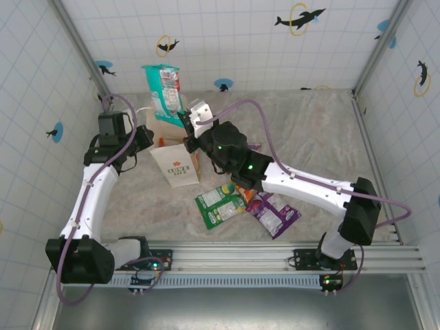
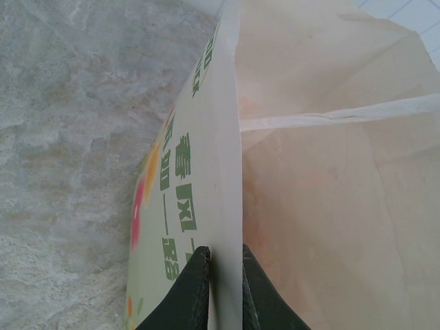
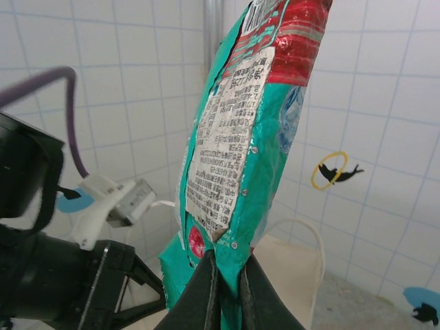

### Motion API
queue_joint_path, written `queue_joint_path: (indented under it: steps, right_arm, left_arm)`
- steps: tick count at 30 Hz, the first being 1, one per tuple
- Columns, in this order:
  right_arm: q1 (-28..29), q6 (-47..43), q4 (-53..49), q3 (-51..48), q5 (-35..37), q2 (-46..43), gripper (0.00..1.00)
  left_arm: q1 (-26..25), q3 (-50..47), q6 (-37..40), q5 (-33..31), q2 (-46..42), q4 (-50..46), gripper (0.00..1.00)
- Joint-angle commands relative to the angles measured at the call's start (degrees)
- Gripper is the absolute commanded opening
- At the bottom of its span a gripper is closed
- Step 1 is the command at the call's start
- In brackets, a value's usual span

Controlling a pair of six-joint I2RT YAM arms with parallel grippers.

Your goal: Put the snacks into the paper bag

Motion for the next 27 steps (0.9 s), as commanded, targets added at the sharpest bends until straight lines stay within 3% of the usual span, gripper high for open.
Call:
queue_joint_path:
  steps: [1, 15, 22, 27]
  right_arm:
    - [-0.17, 2.64, 2.28, 3.41, 3.37, 1.30, 0.00]
    - [-1.42, 4.60, -4.08, 7.78, 5.63, 8.20, 0.01]
    - [-1.41, 4.77, -4.49, 8.15, 4.48, 8.22, 0.37]
    - [-1.41, 4.59, -4.35, 7.25, 4.33, 6.48, 0.41]
  left_arm:
    - [-0.28, 0.41, -0.20, 1.02, -0.88, 0.82, 0.15]
    - [-0.33, 0.88, -0.24, 0.93, -0.97, 0.63, 0.15]
    - [-0.28, 0.70, -0.20, 1.11, -0.80, 0.71, 0.15]
    - [-0.28, 0.54, -0.26, 0.96, -0.80, 0.81, 0.15]
